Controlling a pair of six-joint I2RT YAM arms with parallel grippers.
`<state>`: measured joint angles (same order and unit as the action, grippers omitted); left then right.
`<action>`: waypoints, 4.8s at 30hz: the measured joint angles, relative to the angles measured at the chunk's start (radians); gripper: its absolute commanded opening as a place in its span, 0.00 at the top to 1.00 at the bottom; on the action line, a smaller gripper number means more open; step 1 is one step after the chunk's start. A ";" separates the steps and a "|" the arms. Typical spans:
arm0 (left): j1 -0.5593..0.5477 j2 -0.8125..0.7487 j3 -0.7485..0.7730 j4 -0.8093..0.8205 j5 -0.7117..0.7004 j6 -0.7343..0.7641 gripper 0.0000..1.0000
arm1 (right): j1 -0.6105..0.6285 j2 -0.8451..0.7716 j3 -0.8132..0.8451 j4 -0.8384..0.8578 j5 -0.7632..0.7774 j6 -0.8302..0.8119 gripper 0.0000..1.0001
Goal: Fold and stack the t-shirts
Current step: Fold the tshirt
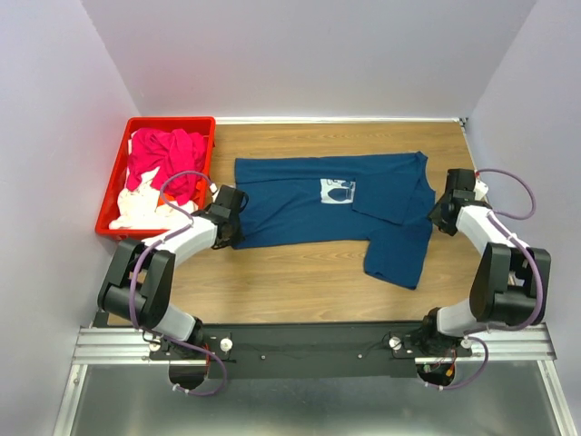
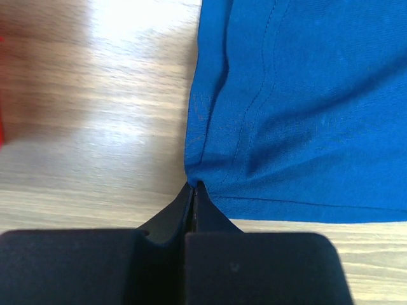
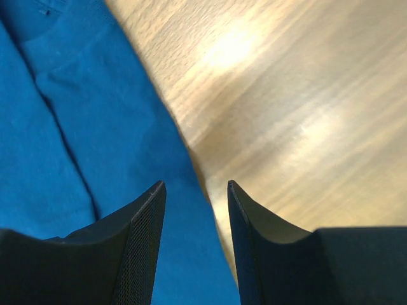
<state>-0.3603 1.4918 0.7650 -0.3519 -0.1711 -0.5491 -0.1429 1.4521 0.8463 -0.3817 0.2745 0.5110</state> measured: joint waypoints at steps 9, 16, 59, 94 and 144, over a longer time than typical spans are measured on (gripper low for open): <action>0.019 0.000 0.000 0.006 0.000 0.029 1.00 | -0.078 0.116 0.000 0.080 -0.168 0.013 0.51; 0.021 0.000 0.000 0.007 0.000 0.031 1.00 | -0.081 0.103 -0.053 0.133 -0.241 0.020 0.52; 0.160 0.309 0.497 -0.038 0.018 0.093 1.00 | -0.082 0.227 0.277 0.064 -0.334 0.076 0.99; 0.164 0.435 0.591 -0.002 0.031 0.118 0.25 | -0.097 0.352 0.365 0.054 -0.317 -0.033 0.45; 0.031 -0.348 0.063 0.328 -0.159 0.202 0.08 | 0.332 0.202 0.276 -0.084 -0.079 -0.102 0.99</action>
<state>-0.3294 1.1439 0.8276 -0.0238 -0.3298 -0.3473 0.1890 1.6539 1.1225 -0.4656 0.1951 0.4088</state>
